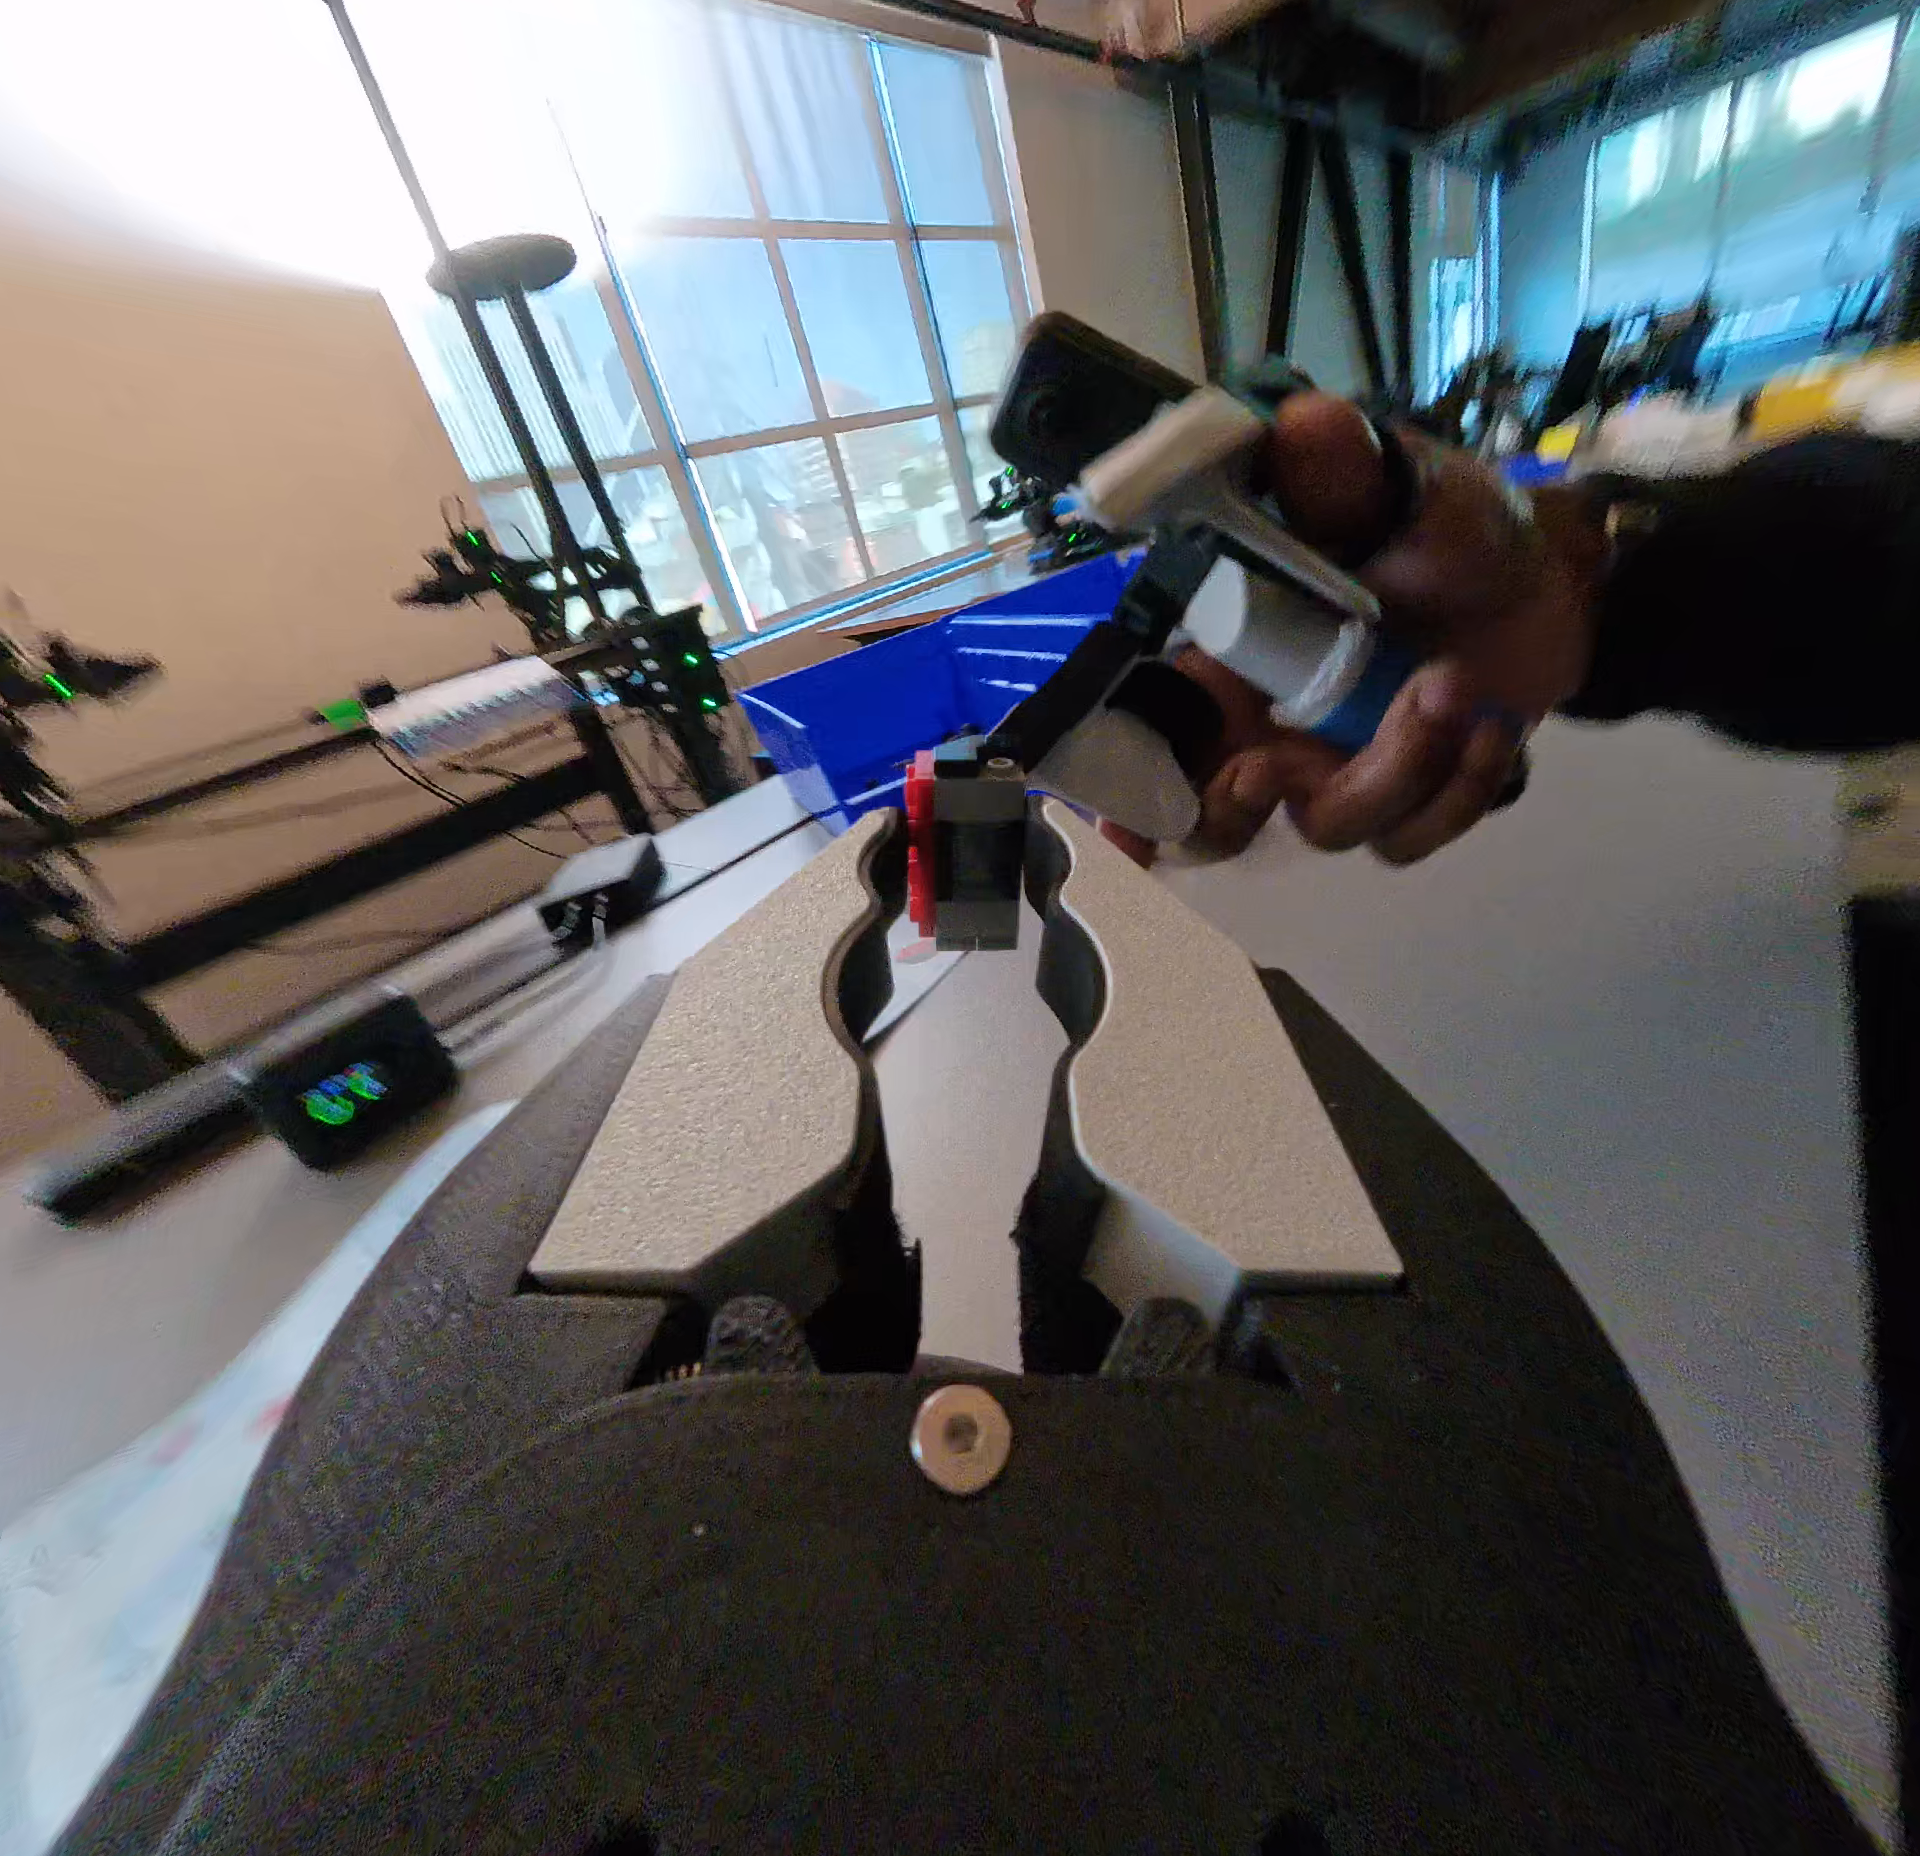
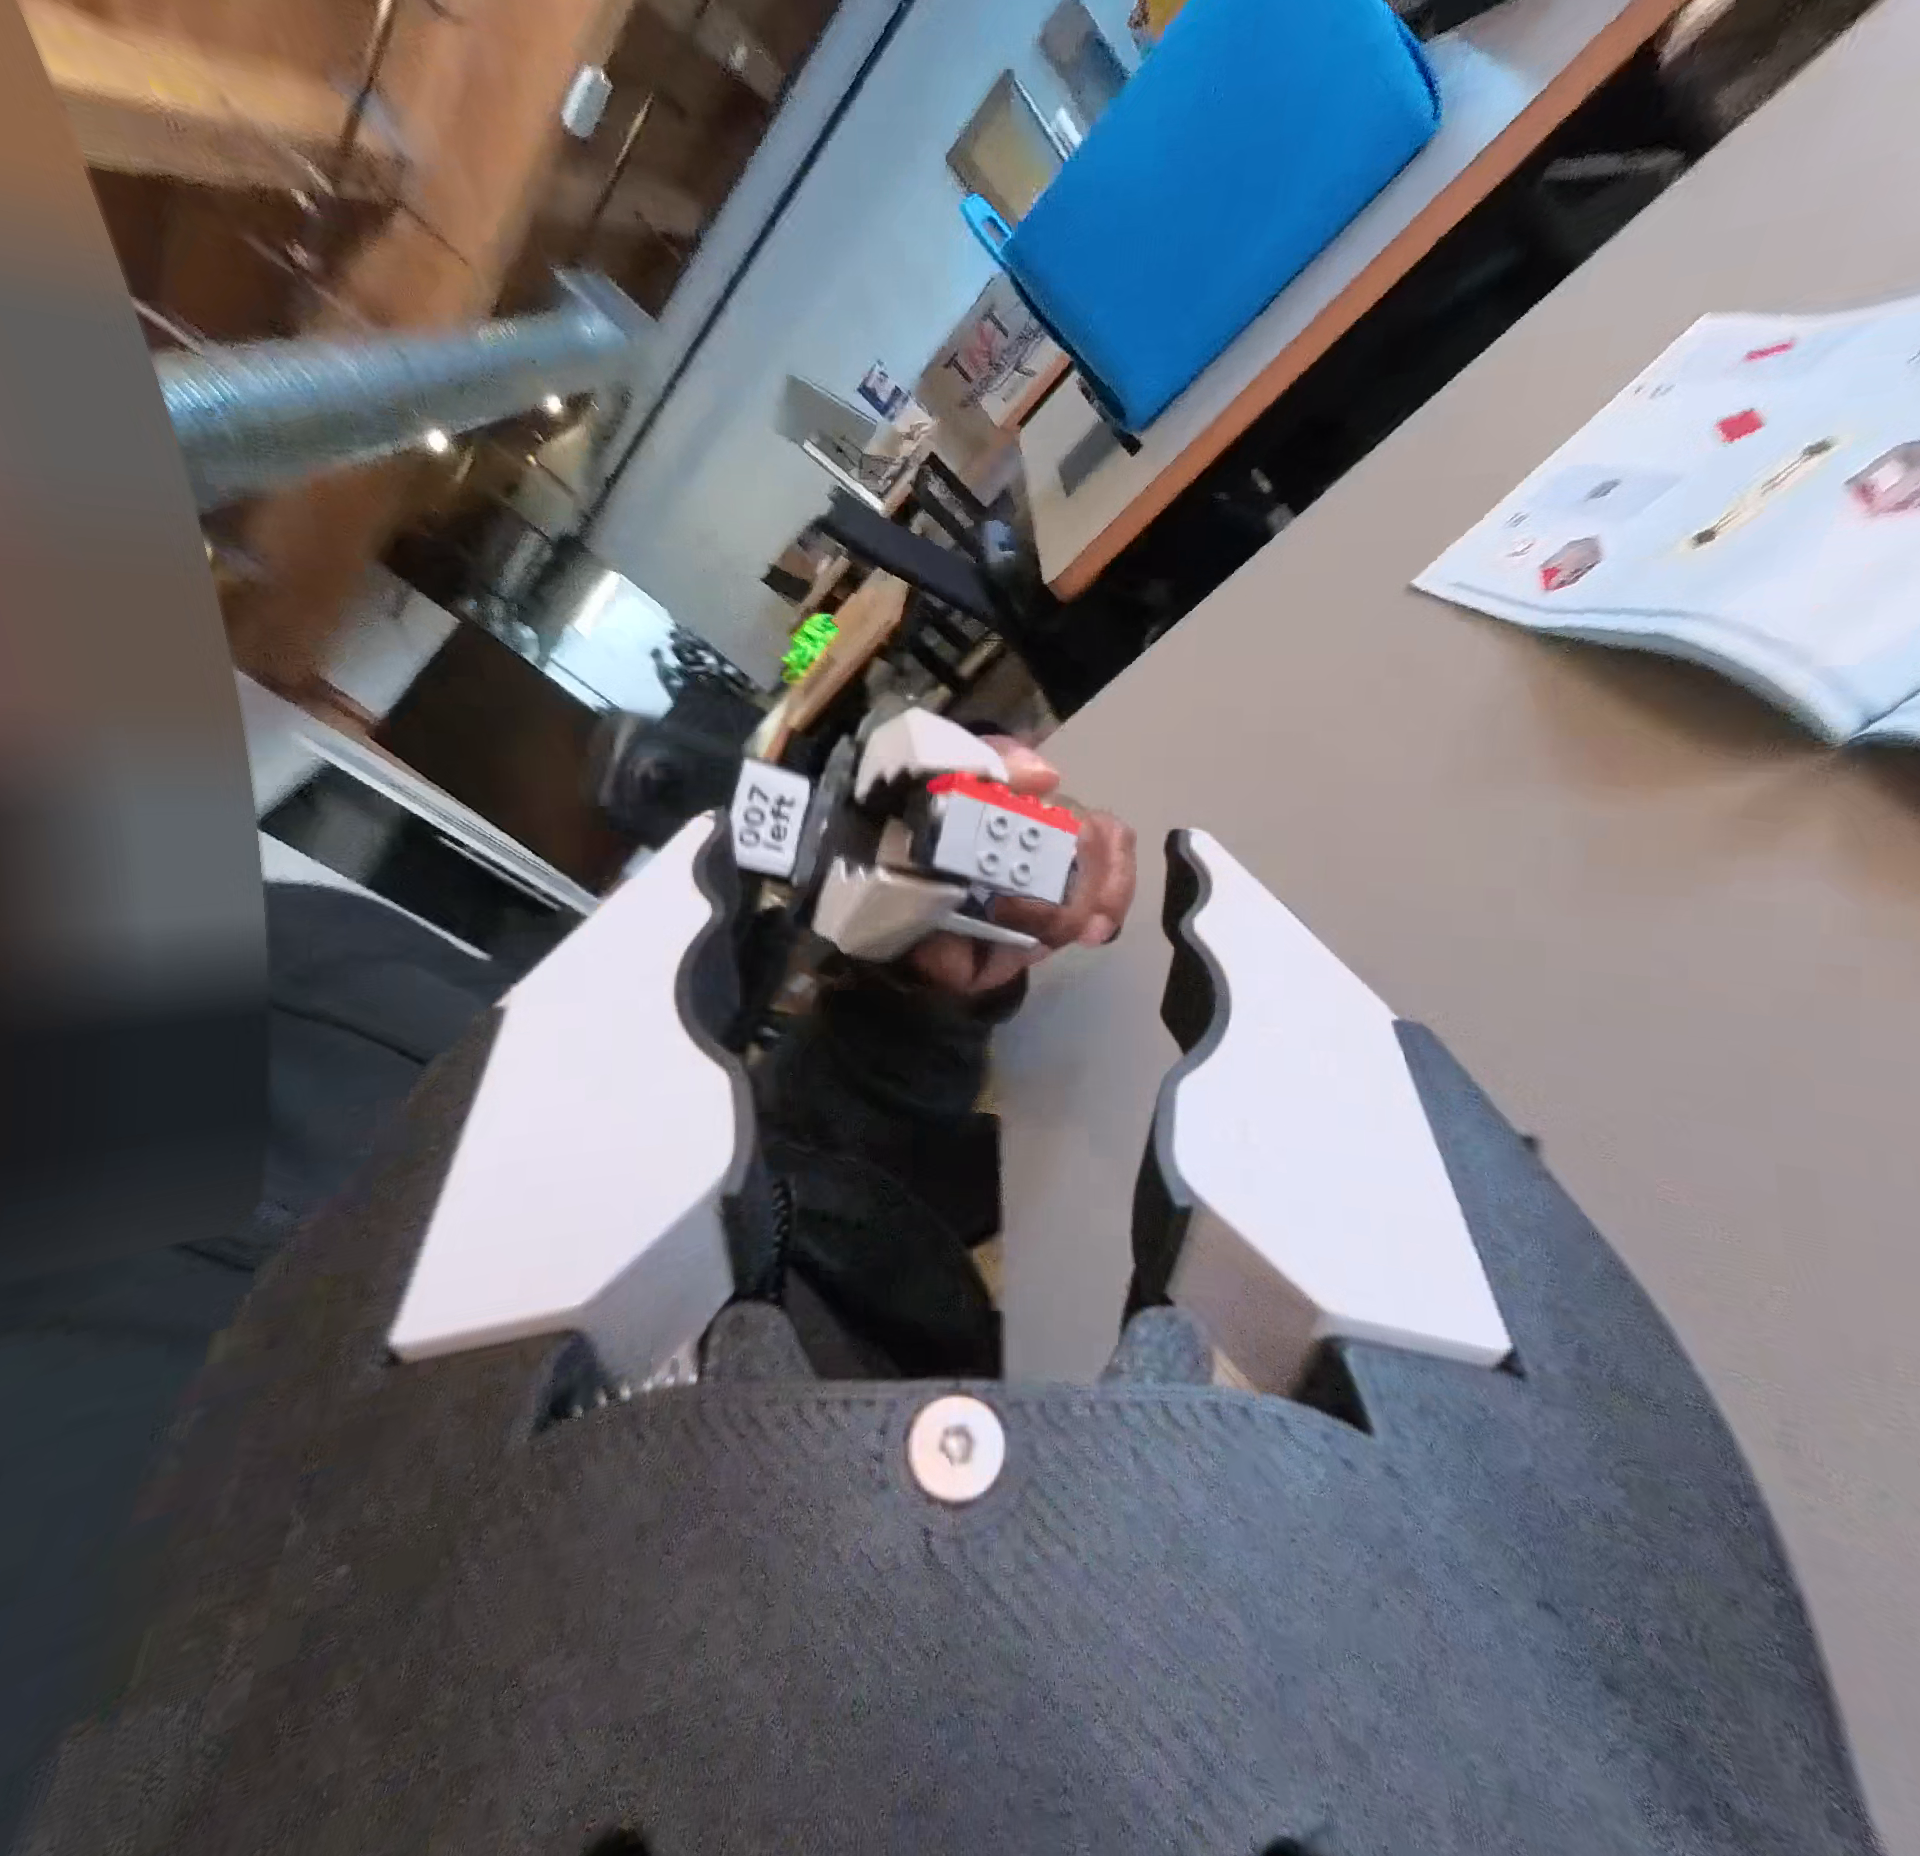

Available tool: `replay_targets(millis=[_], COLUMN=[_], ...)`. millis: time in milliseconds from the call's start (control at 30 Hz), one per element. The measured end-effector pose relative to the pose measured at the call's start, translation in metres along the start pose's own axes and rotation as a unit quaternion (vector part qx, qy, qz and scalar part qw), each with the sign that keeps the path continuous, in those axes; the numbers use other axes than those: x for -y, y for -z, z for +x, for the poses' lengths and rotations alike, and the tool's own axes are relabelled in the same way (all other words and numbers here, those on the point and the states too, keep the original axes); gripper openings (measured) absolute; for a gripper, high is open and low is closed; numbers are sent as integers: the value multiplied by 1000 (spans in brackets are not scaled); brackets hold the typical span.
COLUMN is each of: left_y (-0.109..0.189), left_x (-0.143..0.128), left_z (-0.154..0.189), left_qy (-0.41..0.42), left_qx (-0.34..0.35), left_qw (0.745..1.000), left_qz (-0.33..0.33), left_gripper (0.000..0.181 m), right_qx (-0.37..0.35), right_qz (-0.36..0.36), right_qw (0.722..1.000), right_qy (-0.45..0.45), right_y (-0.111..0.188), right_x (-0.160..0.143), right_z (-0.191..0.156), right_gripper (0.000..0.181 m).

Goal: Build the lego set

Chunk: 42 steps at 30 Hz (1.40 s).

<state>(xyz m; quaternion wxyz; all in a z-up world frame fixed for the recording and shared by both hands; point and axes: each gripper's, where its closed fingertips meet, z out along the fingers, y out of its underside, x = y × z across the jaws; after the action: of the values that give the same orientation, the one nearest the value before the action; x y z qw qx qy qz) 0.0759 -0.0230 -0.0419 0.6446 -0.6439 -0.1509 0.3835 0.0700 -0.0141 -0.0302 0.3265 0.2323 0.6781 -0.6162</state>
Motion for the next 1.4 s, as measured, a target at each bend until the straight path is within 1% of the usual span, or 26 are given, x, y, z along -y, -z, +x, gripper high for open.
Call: replay_targets(millis=[67, 167, 333, 533, 667, 767, 1000, 1233, 1333, 1400], left_y=[-2, -5, -6, -10, -11, -11, -11, -9, -10, -11], left_x=[0, 6, 16, 15, 17, 17, 20, 20, 20, 19], left_z=[7, 15, 22, 30, 32, 31, 30, 31, 30, 27], left_qy=[-77, -142, -201, -250, -264, -270, -277, -275, -267, -246], left_qx=[8, 17, 28, 25, 30, 35, 45, 37, 39, 43], left_qw=[997, 990, 979, 968, 964, 962, 960, 961, 963, 968], left_qz=[-10, -9, 1, -7, -4, -6, -4, -5, -3, -2], left_gripper=[23, 23, 22, 22, 22, 22, 22, 21, 21, 21], right_qx=[2, -1, 7, 17, 25, 37, 48, 53, 54, 49], right_qz=[-10, -39, -61, -73, -67, -57, -41, -48, -47, -39], right_qw=[1000, 999, 998, 997, 997, 998, 998, 997, 997, 998], right_qy=[-25, -34, -27, -12, 1, 17, 21, 19, 18, 15], right_y=[-2, -4, -1, 1, 2, 2, 2, 0, 0, -1], right_x=[-6, -18, -27, -31, -30, -28, -26, -28, -27, -25], right_z=[0, 2, 1, -2, -4, -9, -11, -11, -12, -9], right_gripper=[83, 82, 75, 68, 57, 42, 41, 41, 41, 42])
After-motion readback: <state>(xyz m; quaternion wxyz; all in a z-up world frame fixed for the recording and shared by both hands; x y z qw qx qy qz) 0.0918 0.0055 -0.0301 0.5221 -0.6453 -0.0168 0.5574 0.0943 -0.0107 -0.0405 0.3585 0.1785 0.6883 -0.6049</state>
